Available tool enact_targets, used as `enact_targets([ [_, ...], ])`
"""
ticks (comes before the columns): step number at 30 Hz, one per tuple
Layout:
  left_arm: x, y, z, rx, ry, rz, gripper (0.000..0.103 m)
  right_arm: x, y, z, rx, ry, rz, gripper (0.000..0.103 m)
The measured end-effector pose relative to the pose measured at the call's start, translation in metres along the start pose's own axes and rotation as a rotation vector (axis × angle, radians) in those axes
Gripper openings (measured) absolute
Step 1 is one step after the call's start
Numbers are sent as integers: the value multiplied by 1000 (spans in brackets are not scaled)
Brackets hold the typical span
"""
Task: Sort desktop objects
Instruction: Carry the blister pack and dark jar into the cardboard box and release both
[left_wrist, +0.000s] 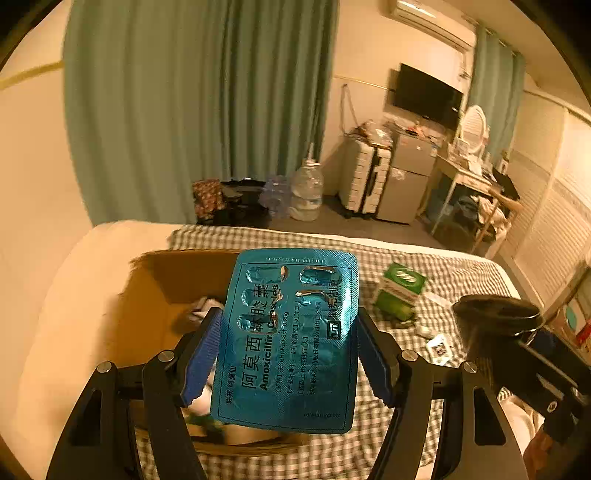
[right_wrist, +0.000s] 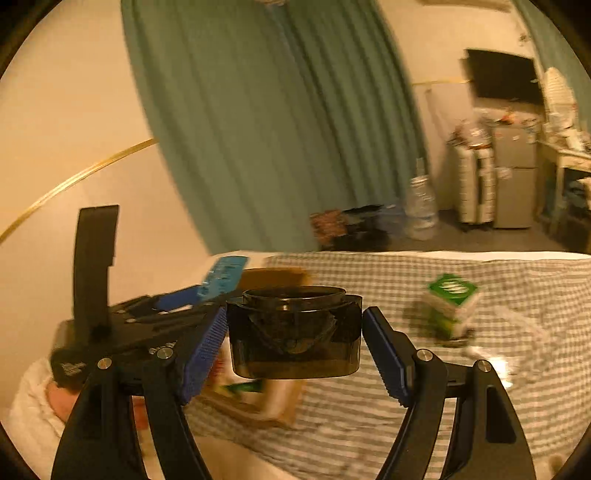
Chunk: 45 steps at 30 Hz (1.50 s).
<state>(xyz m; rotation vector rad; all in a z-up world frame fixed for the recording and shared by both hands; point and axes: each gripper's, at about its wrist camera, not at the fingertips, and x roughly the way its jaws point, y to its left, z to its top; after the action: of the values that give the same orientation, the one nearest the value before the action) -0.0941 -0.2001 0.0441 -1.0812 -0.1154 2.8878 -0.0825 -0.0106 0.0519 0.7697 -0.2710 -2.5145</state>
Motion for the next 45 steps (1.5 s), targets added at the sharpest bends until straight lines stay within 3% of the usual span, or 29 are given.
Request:
enact_targets([
  [4, 19, 44, -12, -6, 27, 51, 71, 48, 28, -5, 43, 89, 80, 75],
  [7, 38, 58, -27, 24, 47, 107, 71, 82, 38, -16, 48, 153, 61, 75],
  [12, 74, 91, -44, -69, 118, 103, 71, 132, 36, -40, 98, 250, 70, 75],
  [15, 83, 103, -52, -79, 106, 139, 72, 147, 36, -48, 97, 272, 59, 75],
  [17, 89, 108, -54, -63, 102, 121, 78, 157, 35, -49, 117, 272, 67, 76],
  [18, 94, 109, -55, -58, 115, 129, 86, 158, 36, -48, 135, 269, 73, 76],
  [20, 96, 109, -54, -60, 122, 154, 95, 164, 35, -45, 173, 281, 74, 85],
  [21, 96, 110, -55, -63, 124, 161, 98, 164, 37, -44, 187, 284, 77, 93],
  [24, 91, 109, -58, -66, 131, 168, 98, 162, 37, -42, 200, 265, 81, 93],
  [30, 60, 76, -57, 5, 48, 207, 98, 123, 30, -30, 129, 185, 2, 93],
  [34, 34, 30, -52, 65, 15, 238, 99, 77, 12, -20, 69, 109, -80, 93],
  [42, -12, -84, -38, 188, -92, 151, 103, -9, -39, 5, 41, -26, -215, 93],
  [45, -11, -117, -40, 208, -86, 111, 103, -38, -66, 9, 78, -45, -251, 93],
])
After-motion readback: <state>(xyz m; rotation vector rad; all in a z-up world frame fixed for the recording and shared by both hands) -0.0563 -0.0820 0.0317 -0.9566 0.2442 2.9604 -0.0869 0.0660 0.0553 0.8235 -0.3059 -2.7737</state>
